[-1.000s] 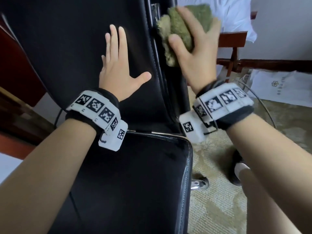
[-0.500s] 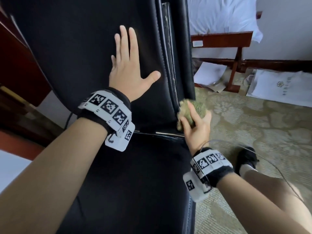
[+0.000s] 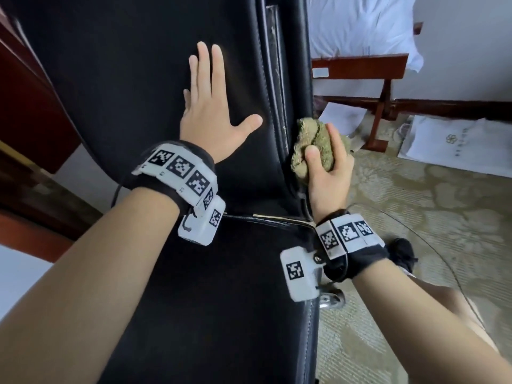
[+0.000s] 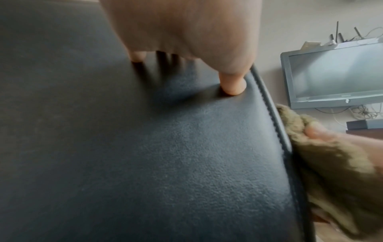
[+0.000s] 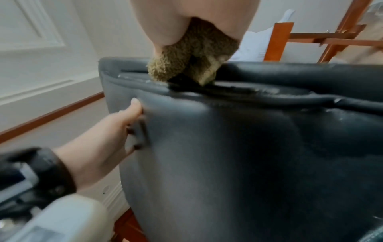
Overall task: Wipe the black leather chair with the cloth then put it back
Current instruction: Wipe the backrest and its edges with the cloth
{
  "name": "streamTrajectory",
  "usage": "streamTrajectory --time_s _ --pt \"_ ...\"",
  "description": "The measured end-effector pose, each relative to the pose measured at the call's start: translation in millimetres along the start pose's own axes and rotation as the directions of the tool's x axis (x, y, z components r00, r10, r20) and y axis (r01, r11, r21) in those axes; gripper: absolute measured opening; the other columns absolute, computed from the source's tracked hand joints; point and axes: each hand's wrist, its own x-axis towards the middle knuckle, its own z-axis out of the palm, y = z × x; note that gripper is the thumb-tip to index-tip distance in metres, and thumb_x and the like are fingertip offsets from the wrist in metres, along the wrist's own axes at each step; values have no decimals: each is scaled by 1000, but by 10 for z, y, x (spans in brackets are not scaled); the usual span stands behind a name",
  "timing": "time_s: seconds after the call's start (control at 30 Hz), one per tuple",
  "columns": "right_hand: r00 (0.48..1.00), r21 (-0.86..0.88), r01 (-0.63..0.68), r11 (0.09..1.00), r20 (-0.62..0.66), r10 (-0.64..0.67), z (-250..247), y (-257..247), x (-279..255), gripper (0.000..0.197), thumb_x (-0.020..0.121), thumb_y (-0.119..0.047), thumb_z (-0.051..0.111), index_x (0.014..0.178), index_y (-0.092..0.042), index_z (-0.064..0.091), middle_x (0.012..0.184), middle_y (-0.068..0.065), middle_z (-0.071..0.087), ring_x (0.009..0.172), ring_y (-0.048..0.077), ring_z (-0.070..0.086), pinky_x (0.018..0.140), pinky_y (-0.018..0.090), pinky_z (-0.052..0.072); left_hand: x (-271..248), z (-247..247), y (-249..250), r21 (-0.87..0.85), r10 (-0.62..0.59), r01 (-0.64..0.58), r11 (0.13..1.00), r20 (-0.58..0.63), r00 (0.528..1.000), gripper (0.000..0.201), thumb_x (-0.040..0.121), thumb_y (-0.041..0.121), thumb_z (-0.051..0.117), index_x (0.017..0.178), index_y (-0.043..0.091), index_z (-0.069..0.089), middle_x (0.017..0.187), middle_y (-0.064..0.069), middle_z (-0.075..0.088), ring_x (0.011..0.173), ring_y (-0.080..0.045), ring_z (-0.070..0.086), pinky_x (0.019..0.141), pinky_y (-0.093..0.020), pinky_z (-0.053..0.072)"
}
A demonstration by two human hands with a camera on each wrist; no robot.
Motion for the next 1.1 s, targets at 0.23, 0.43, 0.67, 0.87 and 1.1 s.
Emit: streamTrajectory --time_s 0.23,0.43,0.67,0.87,1.1 --pt "998 -85 -2 996 -55 -3 132 431 -235 45 89 -18 58 124 -41 39 135 24 36 132 33 35 100 7 25 52 43 30 -20 5 -5 1000 -8 1000 101 84 45 58 148 8 -11 156 -10 -16 143 -27 -14 114 -50 6" --pt "993 -189 -53 981 -110 33 -22 357 -221 44 87 -15 62 127 -29 51 122 25 43 112 28 51 92 0 27 31 -17 14 -10 -6 6 1000 15 1000 101 84 46 59 148 12 -12 156 -6 -17 144 -24 -14 115 -50 12" --pt "942 -32 330 944 82 -326 276 -1026 355 45 88 -20 60 131 -27 48 111 5 38 102 3 43 88 -5 27 -3 -59 8 13 -12 12 1000 17 1000 103 82 51 59 149 15 -10 157 -3 -15 144 -21 -10 113 -49 24" --pt "883 -128 445 886 224 -412 446 -819 274 54 86 -8 60 137 -17 44 123 16 33 108 9 37 97 -5 14 -9 -37 -30 -21 2 -2 1000 3 1000 97 84 45 59 150 16 -6 157 -2 -13 145 -22 -8 111 -51 26" --pt "841 -212 533 819 241 -485 163 -431 81 52 83 -3 60 132 -16 50 113 24 47 95 -11 34 99 -1 22 2 -71 -44 29 28 -29 999 41 999 94 87 40 58 150 14 -7 157 -4 -14 145 -23 -8 111 -49 27"
